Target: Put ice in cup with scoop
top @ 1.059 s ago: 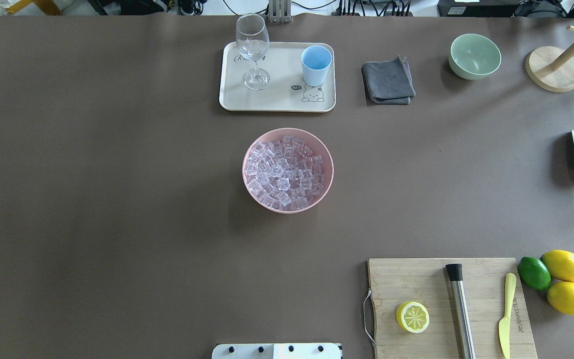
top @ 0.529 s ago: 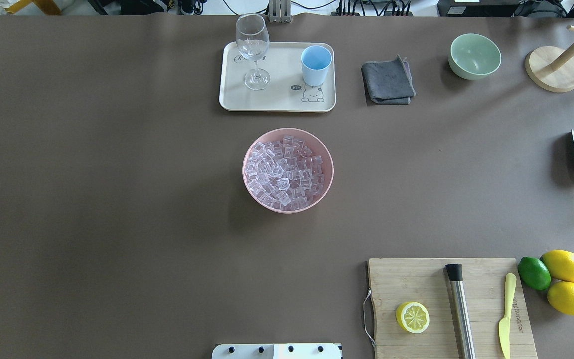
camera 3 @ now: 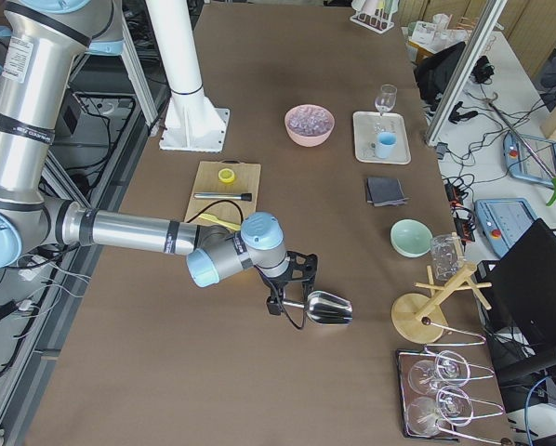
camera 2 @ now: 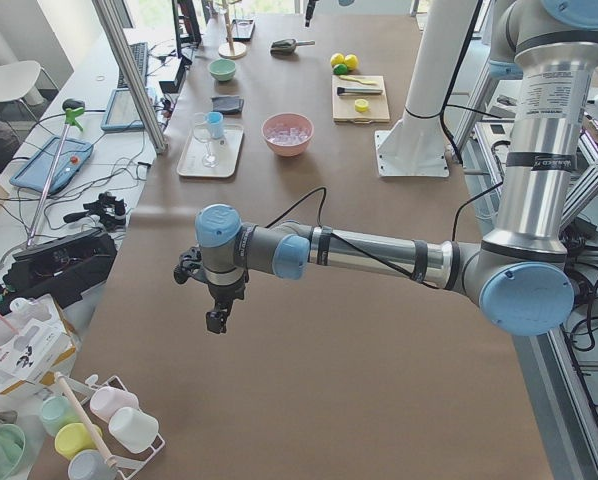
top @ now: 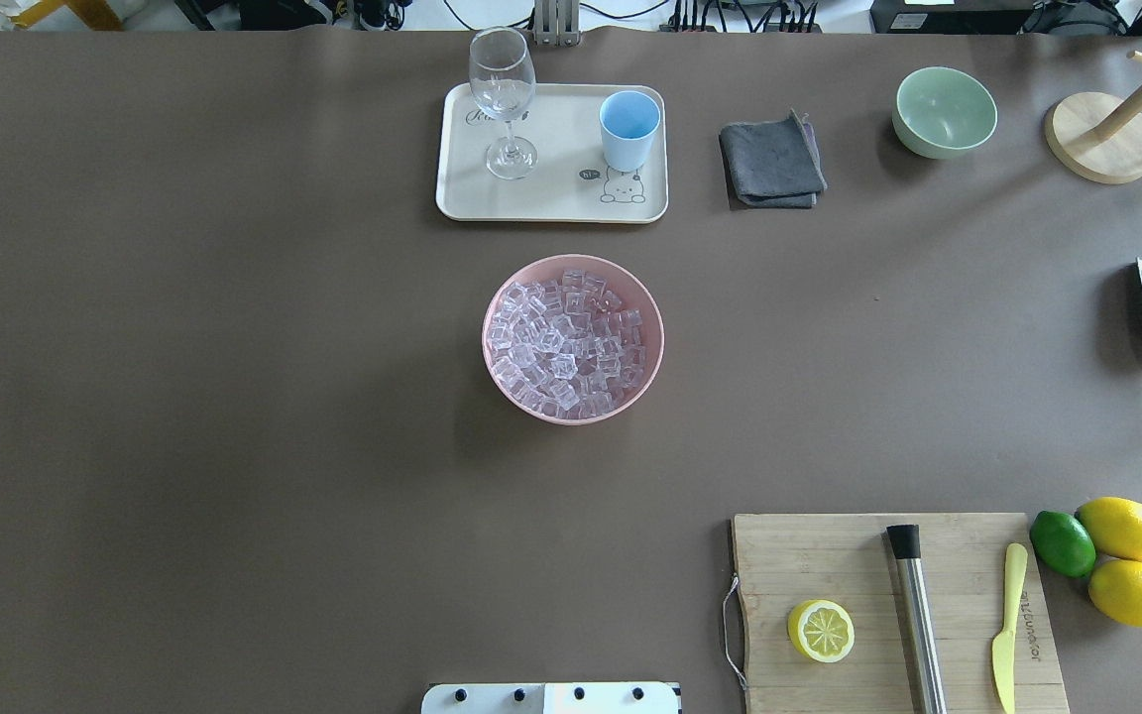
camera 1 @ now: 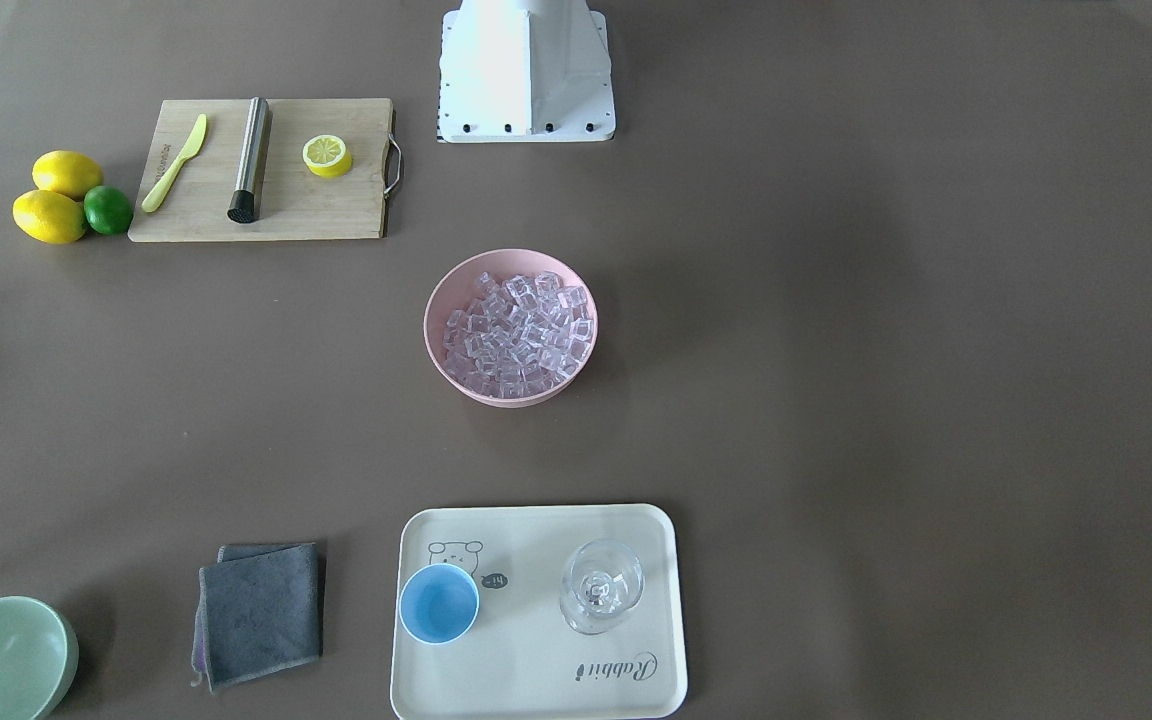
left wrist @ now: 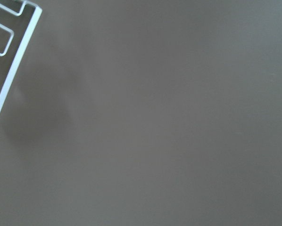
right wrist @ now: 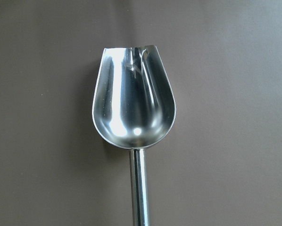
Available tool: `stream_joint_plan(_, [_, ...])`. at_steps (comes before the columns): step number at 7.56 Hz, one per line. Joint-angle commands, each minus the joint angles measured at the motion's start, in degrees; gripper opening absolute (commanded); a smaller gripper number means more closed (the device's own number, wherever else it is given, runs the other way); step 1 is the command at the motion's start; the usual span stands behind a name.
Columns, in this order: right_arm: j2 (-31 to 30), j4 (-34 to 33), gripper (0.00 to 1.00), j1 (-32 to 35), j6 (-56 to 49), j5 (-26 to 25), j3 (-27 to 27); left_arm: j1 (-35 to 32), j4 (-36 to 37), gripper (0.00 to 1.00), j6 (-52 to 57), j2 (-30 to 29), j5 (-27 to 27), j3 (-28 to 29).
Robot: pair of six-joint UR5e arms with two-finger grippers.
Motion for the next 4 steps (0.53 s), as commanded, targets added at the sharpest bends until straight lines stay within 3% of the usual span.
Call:
stream_joint_plan(1, [-0.23,12.7,1.0,-5.53,9.89,-4.02,-5.96,11.58,-6.96,0.99,-0.04,-0.78,0.23,-4.04])
stream_joint_plan(4, [0.38,12.82,0.99,-9.33,11.25,-6.67,-6.4,20.3,-7.08,0.99,-0.04,-5.52,0.32,-5.36])
